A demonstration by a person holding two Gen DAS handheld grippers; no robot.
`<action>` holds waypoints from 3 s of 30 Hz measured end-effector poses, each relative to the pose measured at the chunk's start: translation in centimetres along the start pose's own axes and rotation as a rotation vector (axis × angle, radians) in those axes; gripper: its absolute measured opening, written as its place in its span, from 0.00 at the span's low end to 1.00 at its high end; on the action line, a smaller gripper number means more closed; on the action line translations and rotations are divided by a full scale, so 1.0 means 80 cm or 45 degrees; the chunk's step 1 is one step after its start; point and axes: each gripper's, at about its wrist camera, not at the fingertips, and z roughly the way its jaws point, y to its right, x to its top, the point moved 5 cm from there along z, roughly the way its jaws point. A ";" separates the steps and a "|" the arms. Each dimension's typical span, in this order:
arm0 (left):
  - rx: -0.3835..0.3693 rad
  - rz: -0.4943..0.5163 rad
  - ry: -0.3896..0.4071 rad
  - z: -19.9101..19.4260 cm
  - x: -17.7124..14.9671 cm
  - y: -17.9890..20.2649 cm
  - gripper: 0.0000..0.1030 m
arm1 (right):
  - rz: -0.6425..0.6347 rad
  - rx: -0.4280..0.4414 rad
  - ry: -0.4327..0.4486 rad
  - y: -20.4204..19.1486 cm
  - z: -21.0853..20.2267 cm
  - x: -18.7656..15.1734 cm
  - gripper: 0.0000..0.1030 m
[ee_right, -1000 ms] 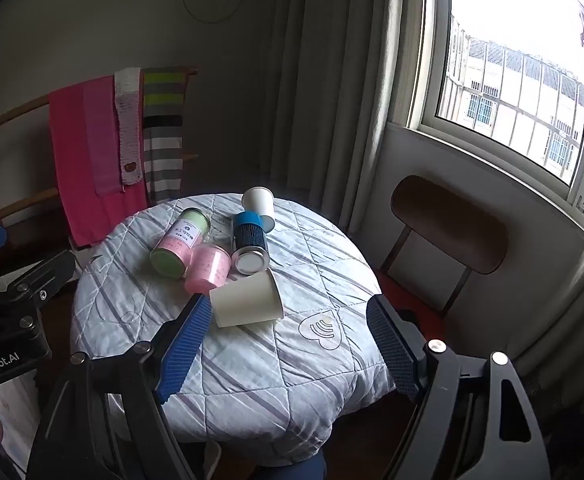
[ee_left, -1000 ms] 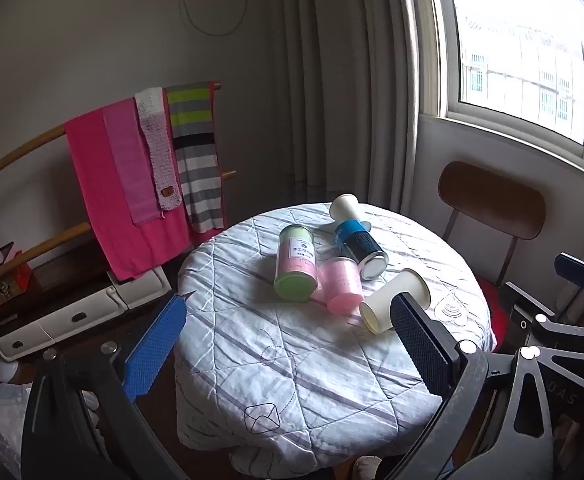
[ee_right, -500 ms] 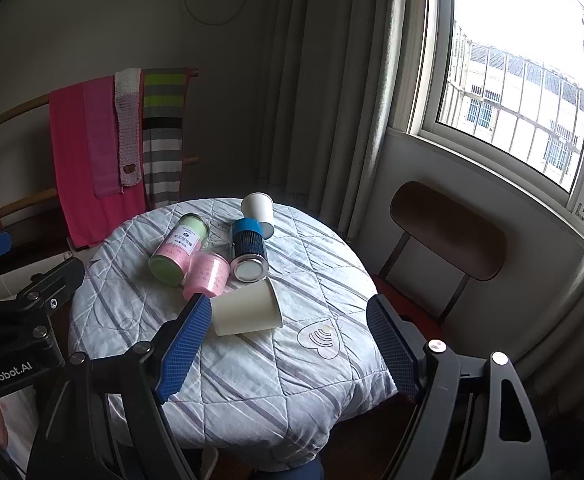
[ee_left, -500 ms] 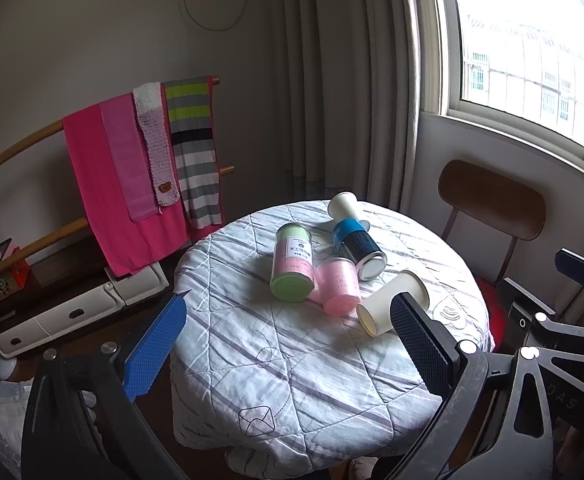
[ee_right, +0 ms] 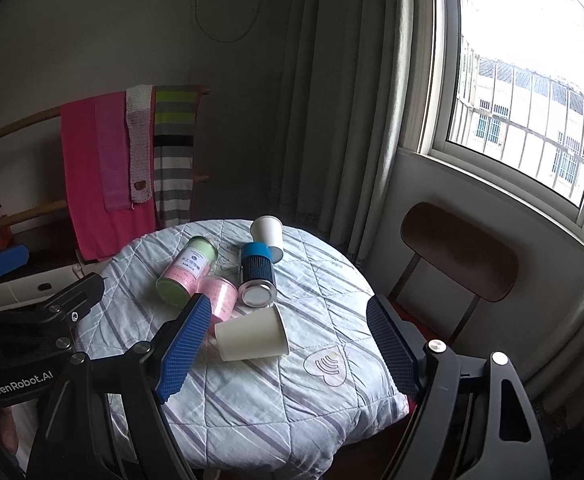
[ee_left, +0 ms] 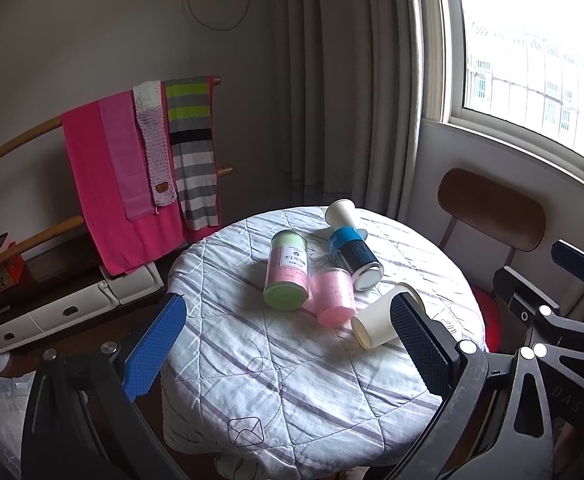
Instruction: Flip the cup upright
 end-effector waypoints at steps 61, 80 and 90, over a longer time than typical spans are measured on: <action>0.106 0.018 -0.239 0.181 0.021 0.012 1.00 | -0.039 0.147 -0.051 0.032 0.155 0.010 0.79; 0.083 0.058 -0.555 0.351 0.026 0.003 1.00 | -0.043 0.204 -0.176 0.018 0.245 0.020 0.79; 0.030 0.006 -0.722 0.415 -0.003 -0.014 0.97 | -0.051 0.194 -0.217 0.011 0.267 0.019 0.79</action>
